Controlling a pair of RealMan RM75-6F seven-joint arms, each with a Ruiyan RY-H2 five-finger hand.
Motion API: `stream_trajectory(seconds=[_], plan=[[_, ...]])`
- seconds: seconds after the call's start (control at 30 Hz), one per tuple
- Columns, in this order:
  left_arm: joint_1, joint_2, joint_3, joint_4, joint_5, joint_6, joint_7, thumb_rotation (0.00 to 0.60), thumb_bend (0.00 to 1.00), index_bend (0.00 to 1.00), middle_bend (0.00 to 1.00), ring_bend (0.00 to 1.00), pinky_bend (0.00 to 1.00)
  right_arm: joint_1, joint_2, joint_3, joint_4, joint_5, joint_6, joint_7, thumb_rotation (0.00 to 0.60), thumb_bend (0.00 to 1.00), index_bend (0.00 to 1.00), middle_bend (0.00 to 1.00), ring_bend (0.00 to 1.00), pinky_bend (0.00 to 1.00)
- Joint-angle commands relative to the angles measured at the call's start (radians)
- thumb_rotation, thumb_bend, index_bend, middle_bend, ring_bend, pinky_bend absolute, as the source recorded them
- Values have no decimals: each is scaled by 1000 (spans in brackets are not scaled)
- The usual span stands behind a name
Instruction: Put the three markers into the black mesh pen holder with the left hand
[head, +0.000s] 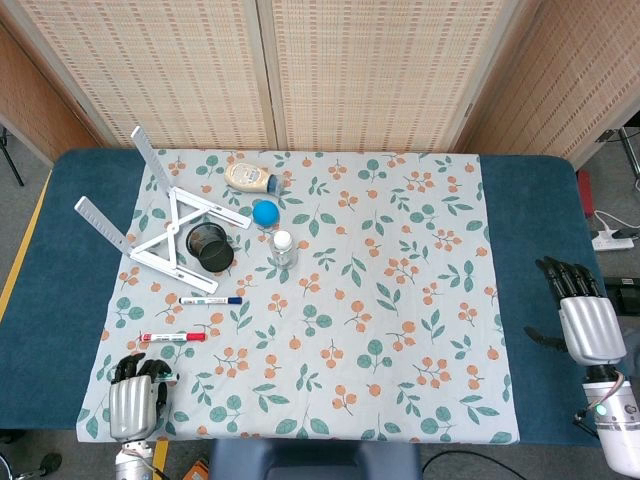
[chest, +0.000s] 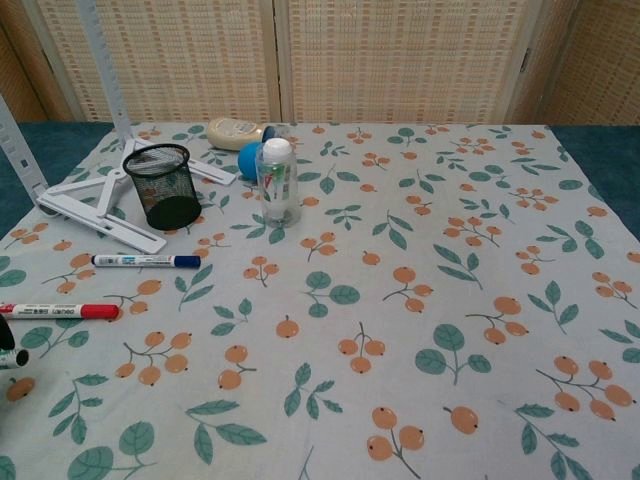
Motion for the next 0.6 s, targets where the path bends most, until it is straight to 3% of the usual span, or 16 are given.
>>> stream_trajectory(seconds=[0.03, 0.13, 0.2, 0.23, 0.27, 0.3, 0.43, 0.6], plan=[[-49, 220, -85, -344, 49, 14, 13, 600, 403, 533, 569, 217, 191, 0, 1, 1, 2, 3, -3, 8, 600, 28, 110, 75, 106, 96], [-72, 274, -117, -415, 40, -13, 10, 600, 402, 535, 570, 221, 197, 0, 2, 2, 3, 5, -5, 11, 600, 27, 110, 75, 106, 96], [-122, 367, -179, -515, 7, -92, -21, 600, 402, 534, 568, 222, 199, 0, 4, 2, 3, 4, -4, 15, 600, 27, 111, 74, 106, 96], [-168, 438, -228, -593, -50, -185, -92, 600, 402, 533, 565, 222, 199, 0, 5, 2, 0, -1, -1, 24, 600, 27, 111, 74, 106, 96], [-243, 514, -319, -658, -167, -331, -233, 600, 402, 533, 563, 222, 199, -2, 9, 1, -5, -8, 5, 31, 600, 27, 111, 74, 106, 96], [-305, 605, -406, -659, -295, -483, -370, 600, 402, 533, 562, 222, 198, -4, 11, -1, -7, -14, 9, 33, 600, 27, 111, 74, 106, 96], [-421, 731, -554, -569, -465, -812, -737, 600, 401, 535, 571, 222, 198, -6, 15, -2, -12, -19, 17, 30, 600, 27, 111, 75, 106, 96], [-520, 708, -643, -372, -462, -1026, -1056, 600, 402, 541, 577, 222, 198, -9, 16, 1, -16, -16, 23, 22, 600, 27, 110, 75, 106, 96]])
